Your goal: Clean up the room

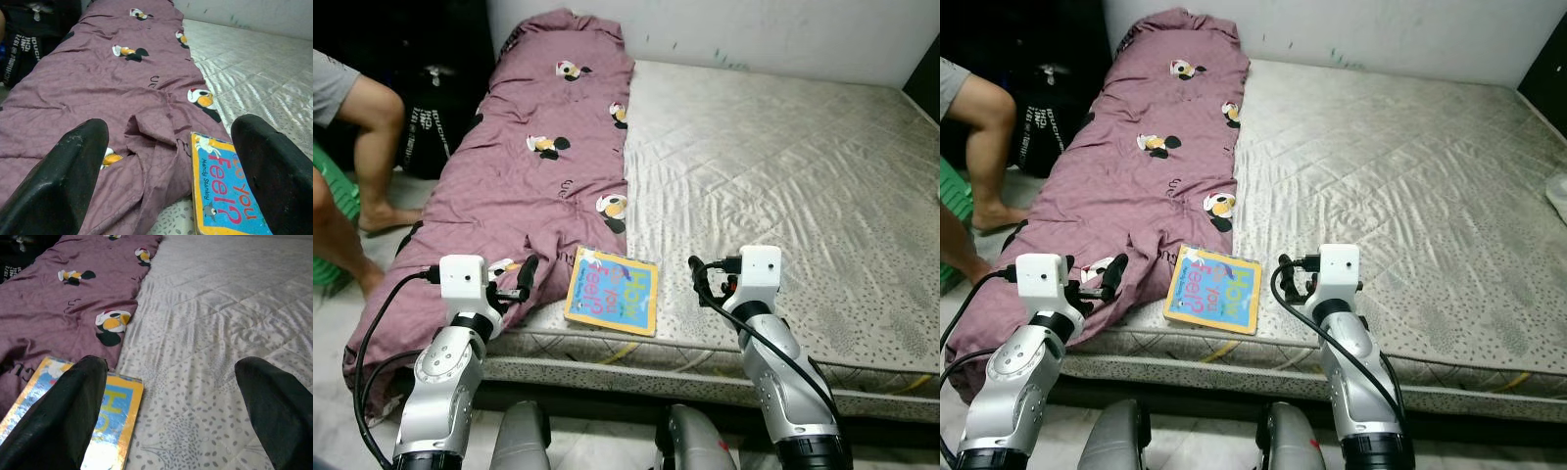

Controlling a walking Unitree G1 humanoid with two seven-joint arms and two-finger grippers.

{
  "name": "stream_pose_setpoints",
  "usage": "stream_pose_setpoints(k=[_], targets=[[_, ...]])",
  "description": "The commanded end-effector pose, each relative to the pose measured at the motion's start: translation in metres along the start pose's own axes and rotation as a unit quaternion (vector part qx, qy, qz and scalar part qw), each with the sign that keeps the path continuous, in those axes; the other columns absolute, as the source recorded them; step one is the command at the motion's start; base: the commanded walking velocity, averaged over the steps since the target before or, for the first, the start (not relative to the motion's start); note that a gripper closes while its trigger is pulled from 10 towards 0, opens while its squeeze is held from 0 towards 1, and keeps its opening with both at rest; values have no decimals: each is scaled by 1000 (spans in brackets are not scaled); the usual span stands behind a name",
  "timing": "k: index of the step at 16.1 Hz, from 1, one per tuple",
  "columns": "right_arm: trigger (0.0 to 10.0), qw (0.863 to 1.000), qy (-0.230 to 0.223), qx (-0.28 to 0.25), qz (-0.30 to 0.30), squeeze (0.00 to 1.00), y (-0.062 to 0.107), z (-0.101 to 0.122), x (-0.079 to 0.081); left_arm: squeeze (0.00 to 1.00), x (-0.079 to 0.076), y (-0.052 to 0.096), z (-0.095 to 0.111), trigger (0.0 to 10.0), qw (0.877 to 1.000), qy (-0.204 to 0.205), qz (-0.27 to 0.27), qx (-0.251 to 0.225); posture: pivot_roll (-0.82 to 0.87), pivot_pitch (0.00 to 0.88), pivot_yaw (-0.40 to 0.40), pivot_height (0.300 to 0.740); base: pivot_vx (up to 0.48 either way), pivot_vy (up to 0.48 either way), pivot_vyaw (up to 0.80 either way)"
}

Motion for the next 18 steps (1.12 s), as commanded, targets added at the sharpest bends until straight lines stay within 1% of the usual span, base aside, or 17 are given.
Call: stream_pose_setpoints(k=[1, 5, 11, 14, 18], targets=[[10000, 1000, 0, -2, -5, 0, 1, 3, -3, 0, 0, -2, -1, 10000, 1000, 2, 2, 7, -28, 57, -84, 579, 0, 0, 0], [10000, 1000, 2, 1, -5, 0, 1, 2, -3, 0, 0, -2, 1, 10000, 1000, 11, 0, -1, -29, 58, -85, 579, 0, 0, 0], [10000, 1000, 5, 3, -4, 0, 0, 1, -3, 0, 1, -3, 4, 10000, 1000, 9, -3, -9, -26, 49, -88, 579, 0, 0, 0], [10000, 1000, 4, 6, -3, 0, -1, 0, -3, 0, 1, -3, 4, 10000, 1000, 8, -2, -9, -24, 44, -90, 579, 0, 0, -610], [10000, 1000, 5, 5, -3, 0, -1, 0, -3, 0, 1, -3, 4, 10000, 1000, 7, -1, -9, -25, 43, -90, 579, 0, 0, 0]])
Point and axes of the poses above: a point about 5 cm out from each wrist's last joint towards the gripper, its own y axis pointing back from the gripper into the wrist, its own z axis along the axis of the wrist's last joint, x = y × z, the point moved 5 cm from there along -y, pointing out of the wrist towards the gripper, and after that the axes turned 5 degrees about -y, right-handed, at the moved point
